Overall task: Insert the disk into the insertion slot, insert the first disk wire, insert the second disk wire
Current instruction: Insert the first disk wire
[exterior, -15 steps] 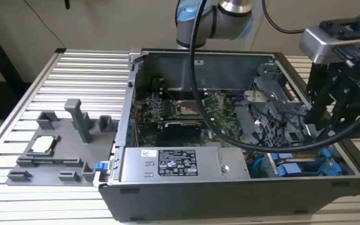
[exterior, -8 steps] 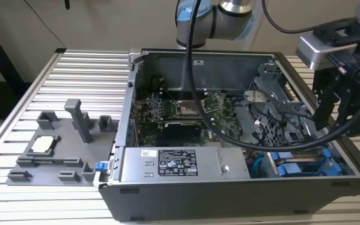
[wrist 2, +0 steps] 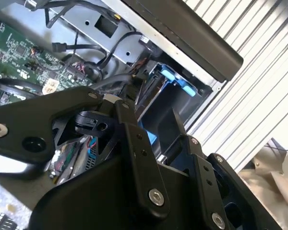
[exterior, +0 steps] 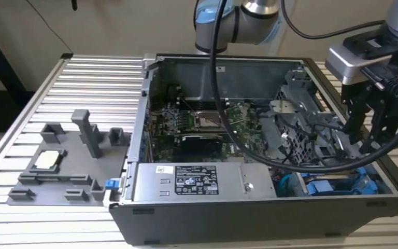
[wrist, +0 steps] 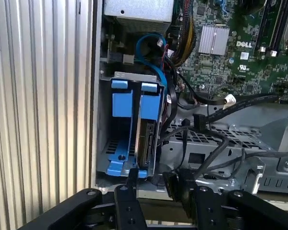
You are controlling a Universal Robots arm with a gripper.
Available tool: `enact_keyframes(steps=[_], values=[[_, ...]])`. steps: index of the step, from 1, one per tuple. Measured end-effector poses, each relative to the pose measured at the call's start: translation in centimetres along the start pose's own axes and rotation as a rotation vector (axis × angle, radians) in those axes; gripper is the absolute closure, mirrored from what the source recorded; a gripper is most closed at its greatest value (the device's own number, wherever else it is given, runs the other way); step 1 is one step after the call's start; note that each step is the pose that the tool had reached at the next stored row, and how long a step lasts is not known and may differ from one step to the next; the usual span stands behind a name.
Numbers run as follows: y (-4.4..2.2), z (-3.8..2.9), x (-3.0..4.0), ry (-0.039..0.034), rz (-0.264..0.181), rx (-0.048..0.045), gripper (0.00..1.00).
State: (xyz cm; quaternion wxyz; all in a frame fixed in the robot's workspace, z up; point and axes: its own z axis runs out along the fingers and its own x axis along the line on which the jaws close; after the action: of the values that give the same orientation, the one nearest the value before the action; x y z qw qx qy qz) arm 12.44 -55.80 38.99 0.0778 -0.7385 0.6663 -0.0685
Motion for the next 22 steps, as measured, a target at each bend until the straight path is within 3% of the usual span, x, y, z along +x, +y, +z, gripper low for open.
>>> enact_keyframes(steps=[3, 7, 17, 22], values=[[0.0, 0.0, -0.33, 0.0055, -0.013, 0.0063, 0.53], [0.13, 0.03, -0.46, 0.0075, -0.017, 0.0322, 0.53], [0.58, 0.23, -0.57, 0.0091, -0.019, 0.0484, 0.53], [0.6, 0.27, -0.57, 0.009, -0.02, 0.0492, 0.53]])
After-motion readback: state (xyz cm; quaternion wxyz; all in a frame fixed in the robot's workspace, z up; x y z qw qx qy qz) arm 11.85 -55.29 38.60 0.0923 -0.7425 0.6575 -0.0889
